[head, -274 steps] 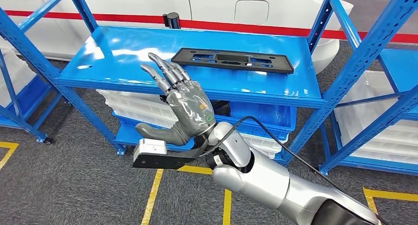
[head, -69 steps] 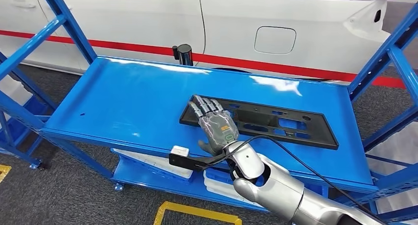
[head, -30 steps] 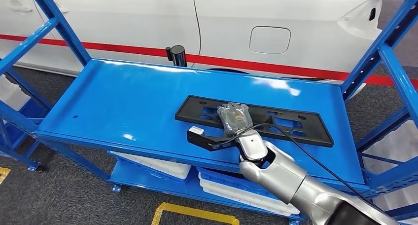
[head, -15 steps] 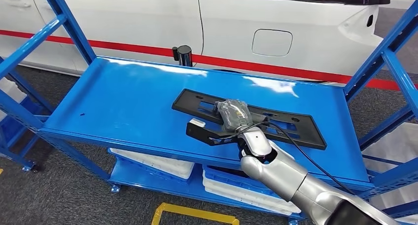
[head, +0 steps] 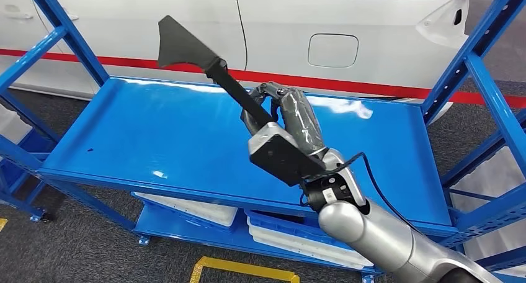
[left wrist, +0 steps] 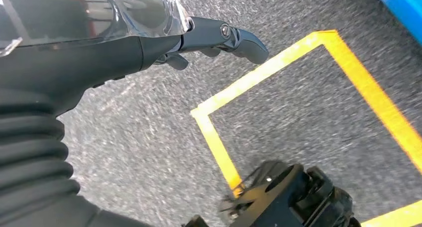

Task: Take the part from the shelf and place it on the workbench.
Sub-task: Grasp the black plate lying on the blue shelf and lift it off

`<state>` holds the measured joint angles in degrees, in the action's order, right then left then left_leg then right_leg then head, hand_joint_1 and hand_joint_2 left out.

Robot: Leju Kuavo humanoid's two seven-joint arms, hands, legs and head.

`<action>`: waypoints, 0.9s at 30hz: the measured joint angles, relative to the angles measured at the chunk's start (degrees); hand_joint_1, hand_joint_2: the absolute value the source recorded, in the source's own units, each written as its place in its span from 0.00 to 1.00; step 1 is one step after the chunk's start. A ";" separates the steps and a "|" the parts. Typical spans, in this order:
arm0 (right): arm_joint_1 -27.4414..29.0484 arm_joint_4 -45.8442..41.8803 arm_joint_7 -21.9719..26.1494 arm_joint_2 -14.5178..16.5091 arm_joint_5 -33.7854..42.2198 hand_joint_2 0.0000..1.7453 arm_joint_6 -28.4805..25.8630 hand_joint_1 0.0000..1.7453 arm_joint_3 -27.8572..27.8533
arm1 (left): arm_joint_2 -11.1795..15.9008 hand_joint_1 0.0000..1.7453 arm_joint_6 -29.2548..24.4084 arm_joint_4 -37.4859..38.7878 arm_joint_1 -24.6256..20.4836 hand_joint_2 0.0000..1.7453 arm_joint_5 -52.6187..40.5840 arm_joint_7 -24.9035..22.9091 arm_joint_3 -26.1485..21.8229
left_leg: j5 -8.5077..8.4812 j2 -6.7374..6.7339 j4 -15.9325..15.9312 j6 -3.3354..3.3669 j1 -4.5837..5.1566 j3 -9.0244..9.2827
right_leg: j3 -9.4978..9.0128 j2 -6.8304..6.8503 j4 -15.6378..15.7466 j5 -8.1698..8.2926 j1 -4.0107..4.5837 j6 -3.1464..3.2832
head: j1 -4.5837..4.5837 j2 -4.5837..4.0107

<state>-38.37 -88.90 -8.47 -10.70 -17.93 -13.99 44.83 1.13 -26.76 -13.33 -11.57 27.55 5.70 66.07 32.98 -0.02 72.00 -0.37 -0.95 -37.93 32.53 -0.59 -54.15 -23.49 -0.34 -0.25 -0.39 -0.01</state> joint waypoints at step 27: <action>14.19 -25.00 12.35 -6.06 28.91 1.00 5.49 1.00 -4.31 | -3.28 0.00 2.25 -0.02 -1.12 1.00 2.32 10.98 -7.84 | -3.27 0.12 -10.95 1.21 0.73 5.10 | 0.38 0.02 -0.50 -0.39 -0.21 -0.33 | -0.08 0.00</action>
<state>-24.17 -113.90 3.88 -16.76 10.97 -8.51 40.52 -2.15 -24.52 -13.35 -12.69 29.87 16.69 58.23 29.71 0.10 61.05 0.84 -0.22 -32.82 32.91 -0.57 -54.64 -23.88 -0.55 -0.59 -0.47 -0.01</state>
